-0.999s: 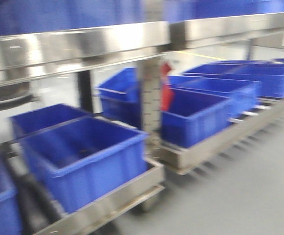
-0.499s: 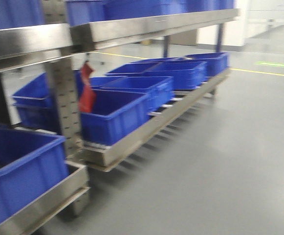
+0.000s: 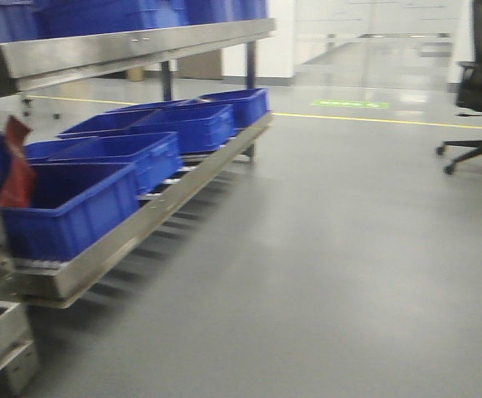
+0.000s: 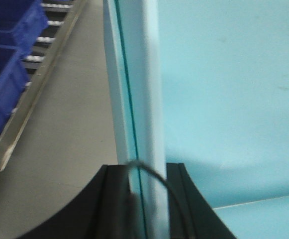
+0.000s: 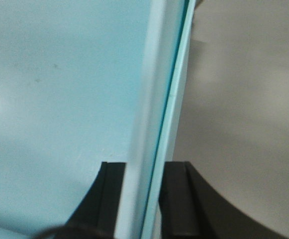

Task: Move two blue bins to right shelf middle
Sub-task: 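Drive across the floor carrying the bin in both grippers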

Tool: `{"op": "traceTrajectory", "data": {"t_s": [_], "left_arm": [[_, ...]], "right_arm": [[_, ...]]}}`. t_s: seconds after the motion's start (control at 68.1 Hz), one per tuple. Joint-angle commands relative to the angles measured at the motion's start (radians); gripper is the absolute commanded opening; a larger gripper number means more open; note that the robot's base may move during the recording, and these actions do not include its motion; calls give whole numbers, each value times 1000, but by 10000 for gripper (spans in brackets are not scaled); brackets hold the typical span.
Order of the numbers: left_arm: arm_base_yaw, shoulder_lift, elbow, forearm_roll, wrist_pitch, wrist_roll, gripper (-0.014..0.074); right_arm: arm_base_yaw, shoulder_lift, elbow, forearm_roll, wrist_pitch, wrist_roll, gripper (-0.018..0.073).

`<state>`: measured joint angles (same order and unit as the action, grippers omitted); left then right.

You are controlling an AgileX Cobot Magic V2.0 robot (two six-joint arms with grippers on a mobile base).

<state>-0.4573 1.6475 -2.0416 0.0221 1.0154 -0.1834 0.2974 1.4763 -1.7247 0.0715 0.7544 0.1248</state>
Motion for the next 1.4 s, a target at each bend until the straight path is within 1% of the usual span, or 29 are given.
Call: {"op": "traceTrajectory", "data": {"t_s": [0.0, 1.381], "left_arm": [[-9, -21, -16, -36, -92, 16, -111], [-9, -21, -16, -36, -92, 16, -111]], "right_arm": [[1, -15, -11, 2, -90, -10, -155], [1, -15, -11, 2, -90, -10, -155]]}}
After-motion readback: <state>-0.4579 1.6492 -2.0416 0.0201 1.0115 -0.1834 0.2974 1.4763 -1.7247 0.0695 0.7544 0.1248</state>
